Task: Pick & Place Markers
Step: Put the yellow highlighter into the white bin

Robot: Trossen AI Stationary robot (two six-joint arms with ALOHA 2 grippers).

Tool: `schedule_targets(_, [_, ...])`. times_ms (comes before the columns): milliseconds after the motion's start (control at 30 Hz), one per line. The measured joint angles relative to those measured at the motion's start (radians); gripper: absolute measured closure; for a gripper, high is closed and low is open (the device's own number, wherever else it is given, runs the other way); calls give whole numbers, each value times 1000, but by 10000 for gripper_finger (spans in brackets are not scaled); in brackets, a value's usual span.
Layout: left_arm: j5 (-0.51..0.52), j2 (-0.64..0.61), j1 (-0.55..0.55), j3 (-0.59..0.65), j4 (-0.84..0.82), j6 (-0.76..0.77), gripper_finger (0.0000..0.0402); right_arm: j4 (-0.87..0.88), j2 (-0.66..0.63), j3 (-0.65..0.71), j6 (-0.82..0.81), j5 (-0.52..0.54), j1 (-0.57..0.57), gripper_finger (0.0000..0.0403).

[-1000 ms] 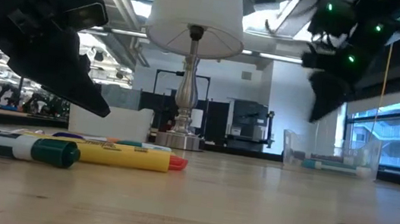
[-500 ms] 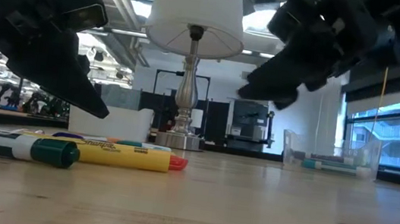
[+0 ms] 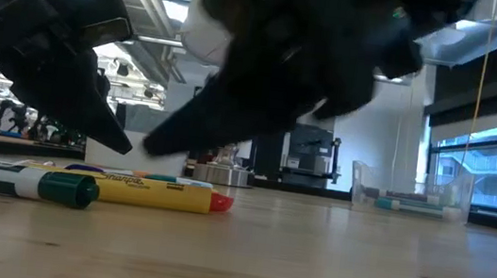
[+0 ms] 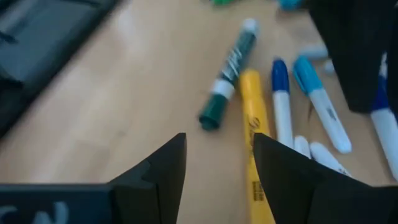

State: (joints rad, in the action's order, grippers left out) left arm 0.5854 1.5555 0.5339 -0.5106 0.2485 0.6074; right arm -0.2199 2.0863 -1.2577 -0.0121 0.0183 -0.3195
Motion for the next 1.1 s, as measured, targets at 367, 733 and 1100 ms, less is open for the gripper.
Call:
schedule_targets(367, [0,0,4,0,1,7,300,186,99,-117,33,116,0,242])
schedule_targets(733, [37,0,1,0,1,7,300,269,87,-115,-3,89,0,337])
schedule_targets(1100, [63,0,1,0,3,7,300,533,-73,-106,-13,227,-40,337])
